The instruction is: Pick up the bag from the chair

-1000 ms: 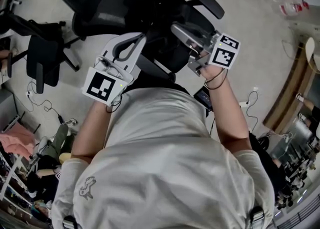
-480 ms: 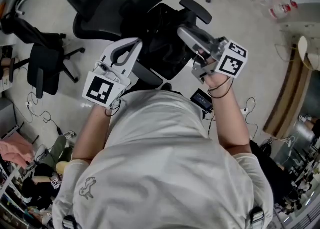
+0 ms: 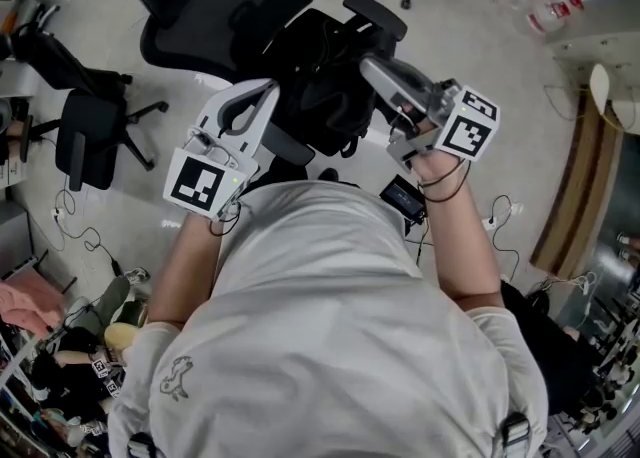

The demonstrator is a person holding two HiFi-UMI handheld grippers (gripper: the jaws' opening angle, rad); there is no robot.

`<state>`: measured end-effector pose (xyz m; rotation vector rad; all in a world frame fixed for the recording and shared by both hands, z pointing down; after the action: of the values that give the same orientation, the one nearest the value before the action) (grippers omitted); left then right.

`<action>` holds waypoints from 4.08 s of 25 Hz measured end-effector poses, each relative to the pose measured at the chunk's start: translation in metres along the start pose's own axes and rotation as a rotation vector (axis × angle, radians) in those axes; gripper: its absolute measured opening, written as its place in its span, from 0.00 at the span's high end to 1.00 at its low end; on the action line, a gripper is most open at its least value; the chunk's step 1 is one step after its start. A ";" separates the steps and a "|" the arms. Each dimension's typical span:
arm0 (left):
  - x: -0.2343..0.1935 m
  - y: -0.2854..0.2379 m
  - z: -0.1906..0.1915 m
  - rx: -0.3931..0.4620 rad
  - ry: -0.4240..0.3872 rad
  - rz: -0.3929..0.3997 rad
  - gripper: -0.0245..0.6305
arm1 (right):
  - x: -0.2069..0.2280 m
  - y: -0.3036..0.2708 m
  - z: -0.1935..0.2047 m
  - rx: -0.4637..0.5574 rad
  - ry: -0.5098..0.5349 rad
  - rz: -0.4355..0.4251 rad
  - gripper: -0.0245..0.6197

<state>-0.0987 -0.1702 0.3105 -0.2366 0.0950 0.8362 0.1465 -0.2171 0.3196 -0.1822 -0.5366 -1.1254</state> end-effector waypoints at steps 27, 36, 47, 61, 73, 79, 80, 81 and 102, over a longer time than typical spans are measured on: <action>0.095 0.082 0.013 0.028 -0.038 0.045 0.94 | -0.118 0.106 0.031 0.089 0.007 0.123 0.91; 0.112 0.142 0.018 0.009 -0.045 0.096 0.94 | -0.180 0.116 0.059 0.113 0.037 0.181 0.91; 0.131 0.226 0.047 -0.002 -0.041 0.130 0.94 | -0.259 0.107 0.101 0.143 0.061 0.175 0.91; 0.183 0.249 0.065 0.001 -0.017 0.100 0.94 | -0.311 0.135 0.129 0.142 0.040 0.085 0.91; 0.292 0.253 0.083 0.019 -0.014 0.026 0.94 | -0.339 0.205 0.149 0.070 0.006 -0.007 0.91; 0.362 0.267 0.102 0.016 -0.014 -0.018 0.94 | -0.362 0.259 0.160 0.058 -0.010 -0.036 0.91; 0.370 0.270 0.105 0.007 -0.011 -0.031 0.94 | -0.365 0.265 0.162 0.054 -0.008 -0.043 0.91; 0.375 0.272 0.108 -0.005 -0.004 -0.047 0.94 | -0.367 0.269 0.163 0.048 -0.004 -0.050 0.91; 0.411 0.297 0.124 -0.006 0.037 -0.087 0.94 | -0.408 0.317 0.205 0.027 -0.083 -0.027 0.91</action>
<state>-0.0464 0.3498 0.3079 -0.2602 0.1160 0.7453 0.2336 0.3317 0.3338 -0.1993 -0.6295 -1.1400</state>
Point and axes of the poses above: the fingertips, and each gripper's own axes: y backward along the fingers, x to its right, z out of its underside, the point moved 8 cm from there along y, backward along the fingers, and after that the axes turned 12 degrees about y, right-handed, at the moved point
